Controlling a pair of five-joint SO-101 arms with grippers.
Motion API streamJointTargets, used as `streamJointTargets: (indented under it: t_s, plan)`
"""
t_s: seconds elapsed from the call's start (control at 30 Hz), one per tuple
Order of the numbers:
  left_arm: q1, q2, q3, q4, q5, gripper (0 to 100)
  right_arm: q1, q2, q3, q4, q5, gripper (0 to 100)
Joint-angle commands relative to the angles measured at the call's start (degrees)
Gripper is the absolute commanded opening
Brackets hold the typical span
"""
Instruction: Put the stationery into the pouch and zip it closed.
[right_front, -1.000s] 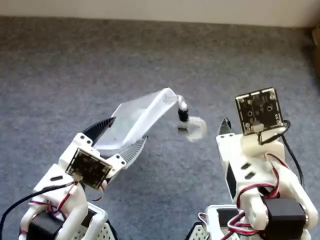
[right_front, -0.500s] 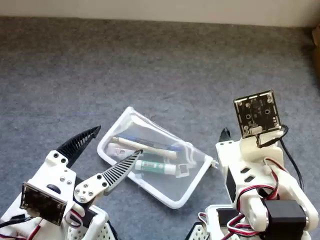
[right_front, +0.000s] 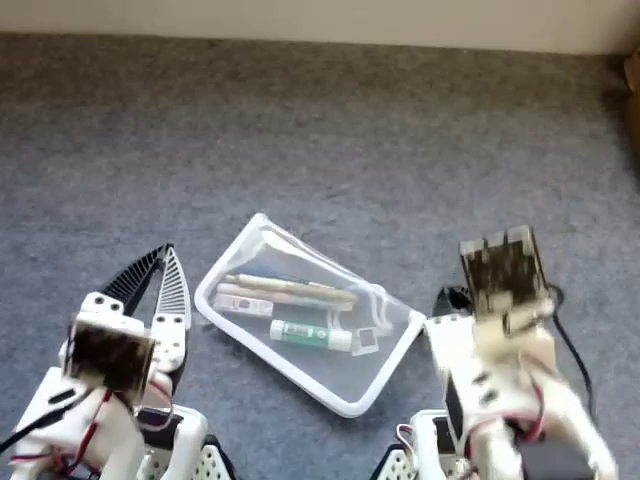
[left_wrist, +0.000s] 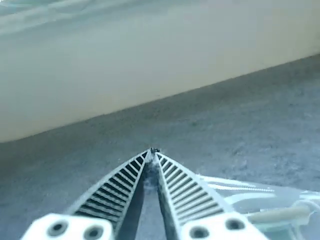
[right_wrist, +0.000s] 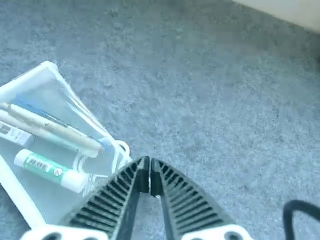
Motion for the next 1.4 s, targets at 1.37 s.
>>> streamJointTargets:
  t_s: [1.37]
  plan:
    - [-8.4,0.7,49.5,-12.1,-0.8,1,1.0,-25.9,72.7,-20.3,-13.9,0.5]
